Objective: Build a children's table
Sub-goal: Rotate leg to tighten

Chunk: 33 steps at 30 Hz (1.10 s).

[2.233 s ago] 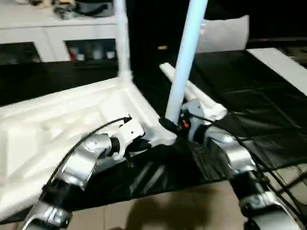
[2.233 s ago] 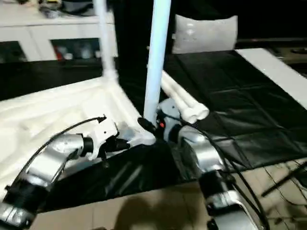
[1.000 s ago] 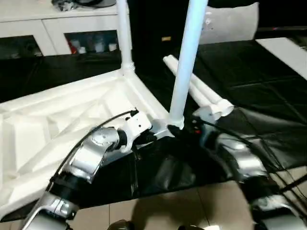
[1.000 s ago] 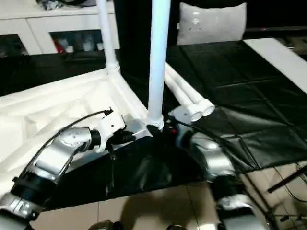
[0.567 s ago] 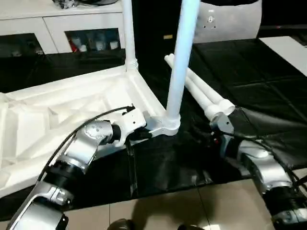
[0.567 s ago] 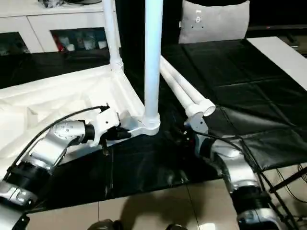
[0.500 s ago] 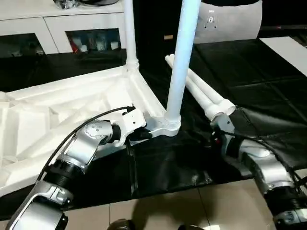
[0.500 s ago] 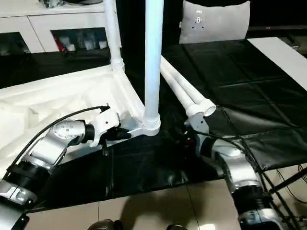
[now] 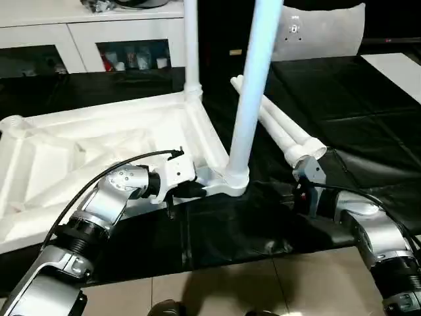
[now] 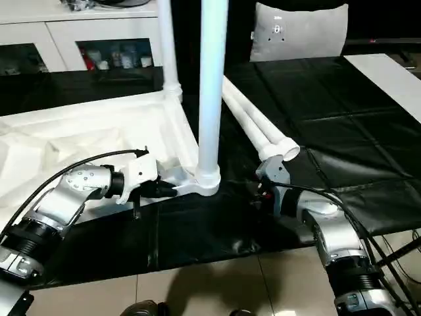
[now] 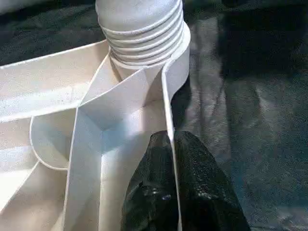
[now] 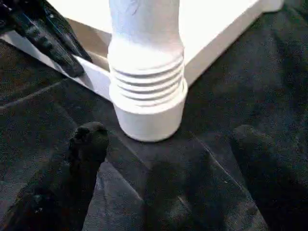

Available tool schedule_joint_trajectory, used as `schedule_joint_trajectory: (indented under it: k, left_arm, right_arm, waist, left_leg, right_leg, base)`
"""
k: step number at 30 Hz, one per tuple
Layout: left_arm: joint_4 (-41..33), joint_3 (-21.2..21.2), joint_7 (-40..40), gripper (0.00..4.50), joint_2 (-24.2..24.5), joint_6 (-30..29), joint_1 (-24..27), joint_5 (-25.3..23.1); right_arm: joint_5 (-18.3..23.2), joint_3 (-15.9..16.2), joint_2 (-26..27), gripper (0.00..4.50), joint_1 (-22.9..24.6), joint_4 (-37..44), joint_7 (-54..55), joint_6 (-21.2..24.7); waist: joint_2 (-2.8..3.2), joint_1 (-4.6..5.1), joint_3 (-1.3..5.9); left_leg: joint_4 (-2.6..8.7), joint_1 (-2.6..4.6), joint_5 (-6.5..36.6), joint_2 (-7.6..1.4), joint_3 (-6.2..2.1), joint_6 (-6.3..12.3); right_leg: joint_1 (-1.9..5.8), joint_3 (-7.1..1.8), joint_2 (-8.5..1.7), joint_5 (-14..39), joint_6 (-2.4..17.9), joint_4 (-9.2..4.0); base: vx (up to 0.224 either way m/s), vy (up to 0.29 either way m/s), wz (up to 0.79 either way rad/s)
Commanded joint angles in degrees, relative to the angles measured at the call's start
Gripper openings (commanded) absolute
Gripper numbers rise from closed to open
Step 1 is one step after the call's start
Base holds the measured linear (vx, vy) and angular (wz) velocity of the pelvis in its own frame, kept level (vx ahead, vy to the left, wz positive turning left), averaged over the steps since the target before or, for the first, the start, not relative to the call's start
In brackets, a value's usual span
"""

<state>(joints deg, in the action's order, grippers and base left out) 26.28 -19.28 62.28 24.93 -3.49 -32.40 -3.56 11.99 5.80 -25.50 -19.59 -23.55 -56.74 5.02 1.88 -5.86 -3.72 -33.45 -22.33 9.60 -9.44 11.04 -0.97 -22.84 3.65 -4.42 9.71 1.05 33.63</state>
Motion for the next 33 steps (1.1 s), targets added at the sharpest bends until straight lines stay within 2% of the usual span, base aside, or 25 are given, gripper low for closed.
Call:
schedule_joint_trajectory:
  k: [1, 7, 10, 17, 33]
  left_arm:
    - [0.2, -2.2, 2.1, 0.00, 0.5, 1.4, 0.0, -0.7]
    - [0.6, -2.3, 3.2, 0.00, 0.7, 2.6, 0.2, -0.7]
    - [0.6, -2.5, 4.1, 0.00, 0.9, 3.3, 0.3, -0.6]
    - [0.9, -2.7, 4.5, 0.00, 0.8, 4.0, 0.2, -0.8]
    - [0.8, -3.7, 6.5, 0.00, 1.1, 6.1, 0.0, -0.9]
  right_arm:
    - [0.6, 0.6, -0.6, 4.46, 0.2, 1.2, -1.0, 0.7]
    - [0.5, 0.8, -0.8, 4.46, 0.5, 2.2, -2.5, 1.1]
    - [0.7, 1.0, -0.9, 4.46, 0.6, 2.5, -3.1, 1.4]
    - [0.7, 1.2, -1.0, 4.46, 0.6, 3.2, -4.5, 1.8]
    - [1.0, 2.6, -2.6, 4.46, 0.1, 4.1, -9.0, 2.6]
  waist:
    - [-0.23, -0.03, 4.34]
    - [-0.29, -0.15, 4.19]
    - [-0.33, -0.20, 4.22]
    - [-0.41, -0.45, 4.47]
    - [-0.48, -0.65, 4.44]
  left_leg:
    - [3.72, 1.63, 13.4, -4.14, -1.60, 2.53]
    - [3.79, 1.66, 15.6, -4.10, -1.74, 1.31]
    - [3.75, 1.58, 15.5, -4.06, -1.74, 1.35]
    - [3.47, 1.46, 12.9, -4.04, -1.60, 2.22]
    - [3.42, 1.54, 13.3, -4.11, -1.62, 2.19]
  right_leg:
    - [2.40, -2.56, -4.57, 13.1, 12.9, -3.53]
    - [2.18, -2.68, -4.65, 17.1, 11.6, -3.73]
    - [2.21, -2.68, -4.67, 17.0, 11.4, -3.73]
    - [2.31, -2.61, -4.55, 13.1, 12.4, -3.23]
    - [2.29, -2.55, -4.61, 15.2, 11.9, -3.35]
  base:
    - [0.000, 0.000, 0.00]
    - [0.000, 0.000, 0.00]
    - [0.000, 0.000, 0.00]
    - [0.000, 0.000, 0.00]
    - [0.000, 0.000, 0.00]
